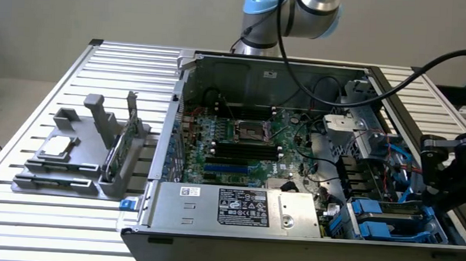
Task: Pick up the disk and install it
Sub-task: 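Insert the first disk wire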
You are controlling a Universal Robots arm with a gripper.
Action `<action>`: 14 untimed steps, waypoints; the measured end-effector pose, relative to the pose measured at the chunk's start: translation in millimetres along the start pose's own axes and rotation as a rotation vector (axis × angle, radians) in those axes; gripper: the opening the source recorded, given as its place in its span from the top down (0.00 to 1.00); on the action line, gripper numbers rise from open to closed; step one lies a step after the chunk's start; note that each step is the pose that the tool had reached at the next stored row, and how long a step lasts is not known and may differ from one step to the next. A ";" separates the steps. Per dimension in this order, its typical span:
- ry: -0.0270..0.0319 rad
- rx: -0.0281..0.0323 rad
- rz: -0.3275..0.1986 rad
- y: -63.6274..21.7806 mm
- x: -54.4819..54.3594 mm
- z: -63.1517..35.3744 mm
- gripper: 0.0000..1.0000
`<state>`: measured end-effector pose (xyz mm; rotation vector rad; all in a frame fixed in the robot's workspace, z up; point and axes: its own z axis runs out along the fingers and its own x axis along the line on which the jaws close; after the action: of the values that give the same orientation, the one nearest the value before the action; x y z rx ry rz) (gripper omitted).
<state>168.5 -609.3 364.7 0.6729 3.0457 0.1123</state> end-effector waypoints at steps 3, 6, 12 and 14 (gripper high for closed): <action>-0.0039 0.0004 0.053 -0.1 0.0 1.6 0.75; -0.0079 0.0006 0.107 -0.2 0.0 3.0 0.75; -0.0112 -0.0035 0.213 -0.4 0.1 5.1 0.75; -0.0049 -0.0001 0.229 -0.5 0.2 5.1 0.75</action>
<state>168.4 -609.4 359.6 1.0180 2.9521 0.1139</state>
